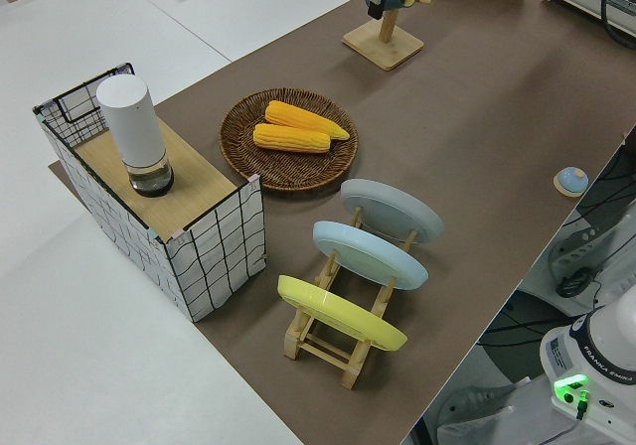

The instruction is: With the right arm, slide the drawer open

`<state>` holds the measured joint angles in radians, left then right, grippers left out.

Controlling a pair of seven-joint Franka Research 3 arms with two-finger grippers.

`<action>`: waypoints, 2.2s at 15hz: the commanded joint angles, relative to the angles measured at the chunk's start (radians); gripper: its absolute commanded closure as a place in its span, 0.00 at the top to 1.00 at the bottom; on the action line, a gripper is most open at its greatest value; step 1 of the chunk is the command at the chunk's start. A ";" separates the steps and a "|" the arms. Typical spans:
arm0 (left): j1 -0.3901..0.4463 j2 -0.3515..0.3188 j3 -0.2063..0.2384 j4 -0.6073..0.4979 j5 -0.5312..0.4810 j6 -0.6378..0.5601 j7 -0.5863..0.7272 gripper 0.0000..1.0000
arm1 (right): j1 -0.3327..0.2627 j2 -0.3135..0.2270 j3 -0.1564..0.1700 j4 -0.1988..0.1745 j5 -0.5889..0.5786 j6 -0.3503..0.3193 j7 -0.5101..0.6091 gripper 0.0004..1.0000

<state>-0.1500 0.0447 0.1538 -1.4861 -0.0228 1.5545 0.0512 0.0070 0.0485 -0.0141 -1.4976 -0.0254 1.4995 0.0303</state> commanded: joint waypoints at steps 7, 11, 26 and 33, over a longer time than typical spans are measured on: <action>-0.017 0.012 0.016 0.020 0.014 0.001 0.007 1.00 | -0.010 0.011 0.005 0.020 0.002 -0.015 0.008 0.99; -0.017 0.012 0.016 0.020 0.014 0.001 0.007 1.00 | -0.009 0.014 0.005 0.020 0.001 -0.015 0.019 0.99; -0.017 0.012 0.016 0.020 0.014 0.001 0.007 1.00 | 0.179 0.105 0.045 0.033 -0.474 -0.007 0.065 0.99; -0.017 0.012 0.016 0.020 0.014 0.001 0.007 1.00 | 0.188 0.204 0.146 0.002 -0.862 0.066 0.157 0.99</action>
<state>-0.1500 0.0447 0.1538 -1.4861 -0.0228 1.5545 0.0512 0.1921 0.2055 0.1156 -1.4931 -0.7591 1.5201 0.1501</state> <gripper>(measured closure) 0.000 0.009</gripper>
